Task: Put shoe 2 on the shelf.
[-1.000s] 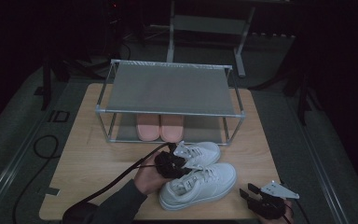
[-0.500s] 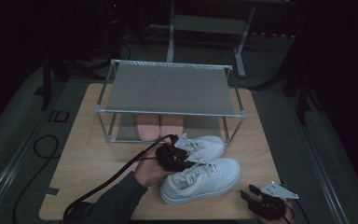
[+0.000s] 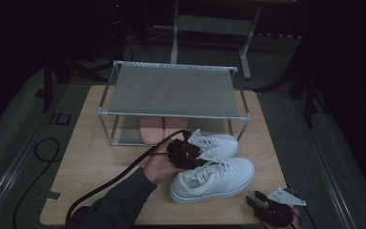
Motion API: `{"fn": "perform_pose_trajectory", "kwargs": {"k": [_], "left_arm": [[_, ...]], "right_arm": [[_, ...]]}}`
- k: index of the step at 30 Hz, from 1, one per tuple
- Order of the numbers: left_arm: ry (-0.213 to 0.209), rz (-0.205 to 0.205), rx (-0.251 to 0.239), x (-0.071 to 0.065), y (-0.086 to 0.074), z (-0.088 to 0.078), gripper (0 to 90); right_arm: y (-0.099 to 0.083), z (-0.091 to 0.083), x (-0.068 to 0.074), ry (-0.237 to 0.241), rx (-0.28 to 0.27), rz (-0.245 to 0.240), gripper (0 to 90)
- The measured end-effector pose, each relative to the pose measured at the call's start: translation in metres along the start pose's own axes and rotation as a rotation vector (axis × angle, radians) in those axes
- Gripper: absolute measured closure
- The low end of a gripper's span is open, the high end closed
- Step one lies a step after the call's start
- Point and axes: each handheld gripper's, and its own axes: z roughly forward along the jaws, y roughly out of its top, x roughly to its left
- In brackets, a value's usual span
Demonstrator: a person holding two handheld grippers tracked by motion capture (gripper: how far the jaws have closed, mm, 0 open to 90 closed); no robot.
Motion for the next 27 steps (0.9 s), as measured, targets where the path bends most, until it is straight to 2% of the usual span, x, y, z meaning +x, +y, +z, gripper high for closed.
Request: {"fn": "perform_pose_trajectory", "kwargs": {"k": [10, 20, 23, 27], "left_arm": [[-0.014, 0.023, -0.011, -0.001, 0.017, -0.005, 77.4], [-0.034, 0.058, -0.02, -0.002, 0.039, -0.002, 77.2], [-0.044, 0.054, -0.024, -0.003, 0.044, 0.0, 77.2], [-0.059, 0.069, -0.031, -0.003, 0.048, 0.0, 77.2]], "right_arm": [[-0.002, 0.0, 0.0, -0.012, 0.001, 0.009, 53.2], [-0.011, -0.012, -0.011, -0.058, -0.013, 0.045, 53.3], [-0.013, -0.014, -0.012, -0.06, -0.01, 0.052, 53.3], [-0.013, -0.015, -0.012, -0.062, -0.019, 0.047, 53.2]]}}
